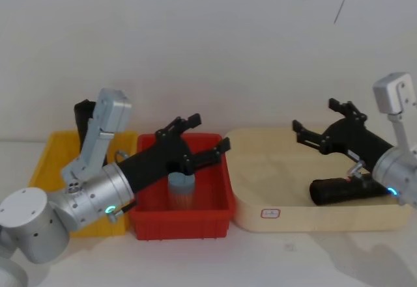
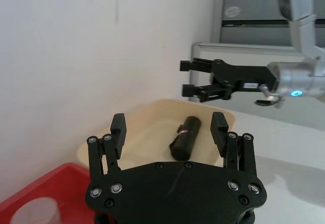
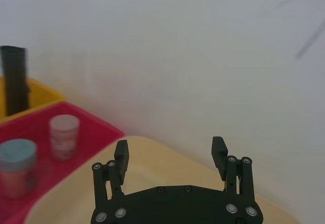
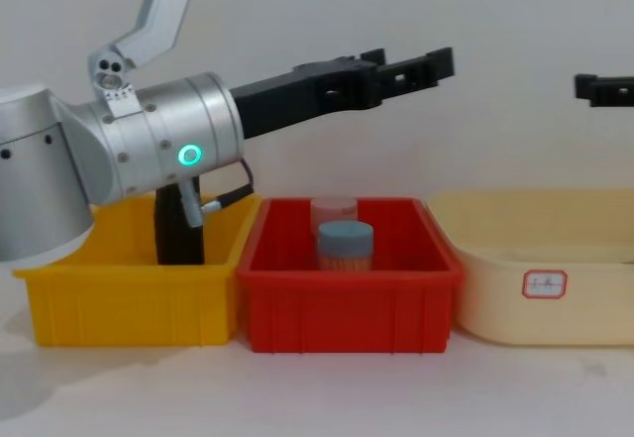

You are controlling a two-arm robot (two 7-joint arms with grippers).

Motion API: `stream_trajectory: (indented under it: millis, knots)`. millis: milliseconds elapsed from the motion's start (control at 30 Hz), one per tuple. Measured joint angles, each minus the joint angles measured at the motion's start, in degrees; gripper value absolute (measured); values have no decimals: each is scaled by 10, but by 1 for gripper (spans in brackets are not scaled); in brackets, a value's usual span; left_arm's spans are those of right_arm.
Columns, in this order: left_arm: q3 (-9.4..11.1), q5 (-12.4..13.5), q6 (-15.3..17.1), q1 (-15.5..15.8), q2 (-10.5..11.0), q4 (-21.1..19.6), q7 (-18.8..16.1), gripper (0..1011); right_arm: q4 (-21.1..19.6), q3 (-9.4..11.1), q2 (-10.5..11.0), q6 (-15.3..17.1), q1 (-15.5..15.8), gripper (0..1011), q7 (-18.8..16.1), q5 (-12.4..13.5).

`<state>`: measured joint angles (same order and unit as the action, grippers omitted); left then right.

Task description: Pick up the garbage bag with the one hand and transfer it to the other hand.

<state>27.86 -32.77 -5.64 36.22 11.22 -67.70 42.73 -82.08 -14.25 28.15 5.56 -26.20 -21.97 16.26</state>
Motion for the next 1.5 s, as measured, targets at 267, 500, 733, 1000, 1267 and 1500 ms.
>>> stream_trajectory:
  millis: [267,500,733,1000,1267,1500]
  knots:
    - [-17,2,-4,-21,19,-24,-36,1000,6,-26,-10,-3,-15,1001,-37,3]
    - [-38,5,-9,-47,42,-51,-73,1000,31,-56,-28,-6,-37,1001,-76,9]
    - [-68,11,-14,-83,71,-89,-115,1000,66,-89,-50,-9,-66,1001,-116,14]
    - [-93,18,-16,-115,96,-122,-141,1000,103,-121,-71,-5,-96,1001,-158,20]
    - [-108,22,-18,-134,111,-142,-157,1000,142,-149,-89,6,-125,1001,-192,26]
    - [-114,23,-18,-142,118,-150,-163,1000,185,-166,-104,8,-153,1001,-215,27]
